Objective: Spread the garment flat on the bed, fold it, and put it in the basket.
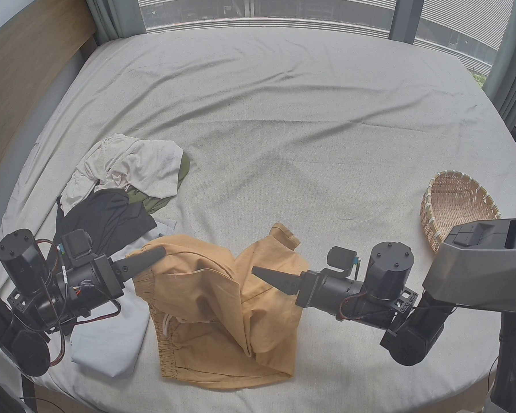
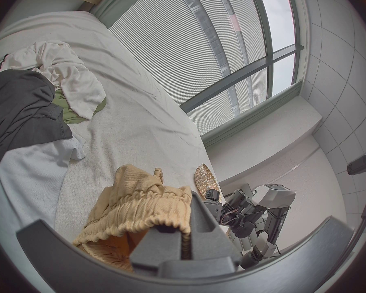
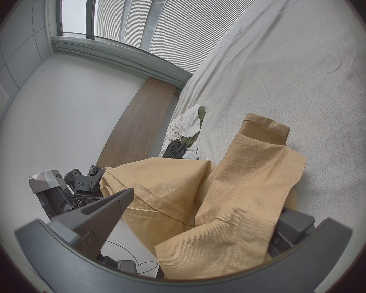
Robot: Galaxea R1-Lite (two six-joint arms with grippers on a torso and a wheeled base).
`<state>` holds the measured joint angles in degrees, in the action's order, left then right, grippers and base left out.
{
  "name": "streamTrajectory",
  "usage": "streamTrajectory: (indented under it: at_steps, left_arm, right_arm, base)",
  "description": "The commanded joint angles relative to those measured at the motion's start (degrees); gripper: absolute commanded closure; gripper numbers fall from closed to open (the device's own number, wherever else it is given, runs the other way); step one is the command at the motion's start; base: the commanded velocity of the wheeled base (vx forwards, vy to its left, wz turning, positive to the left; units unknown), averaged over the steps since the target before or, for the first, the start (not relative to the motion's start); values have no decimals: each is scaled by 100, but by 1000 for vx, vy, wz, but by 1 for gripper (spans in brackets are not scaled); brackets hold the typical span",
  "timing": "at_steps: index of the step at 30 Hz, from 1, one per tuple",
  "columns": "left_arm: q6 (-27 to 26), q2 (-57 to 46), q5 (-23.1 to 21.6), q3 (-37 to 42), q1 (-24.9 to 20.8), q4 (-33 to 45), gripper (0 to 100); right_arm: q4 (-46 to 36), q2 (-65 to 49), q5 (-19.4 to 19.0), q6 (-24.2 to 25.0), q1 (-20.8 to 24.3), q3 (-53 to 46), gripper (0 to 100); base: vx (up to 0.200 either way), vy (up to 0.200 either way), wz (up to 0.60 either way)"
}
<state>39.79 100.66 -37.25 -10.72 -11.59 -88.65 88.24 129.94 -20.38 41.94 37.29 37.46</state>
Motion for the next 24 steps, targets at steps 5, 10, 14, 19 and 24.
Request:
streamTrajectory:
  at_steps: [5, 10, 14, 19, 24]
  left_arm:
    - [2, -2, -1, -1, -1, -3, 100]
    - [2, -2, -1, -10, -1, -3, 100]
    - [11, -2, -1, -106, 8, -3, 100]
    - [20, -11, -10, -273, -27, -3, 100]
    - [2, -29, -19, -431, -89, -3, 100]
  right_arm:
    - [9, 14, 8, -1, -3, 16, 100]
    - [9, -4, 8, -1, -3, -2, 100]
    - [9, -48, 8, 16, -64, -46, 100]
    - [9, -426, 8, 16, -205, -222, 100]
    - [9, -865, 8, -1, -337, -503, 100]
  base:
    - [0, 0, 0]
    - [0, 0, 0]
    - [0, 0, 0]
    - [0, 0, 0]
    - [0, 0, 0]
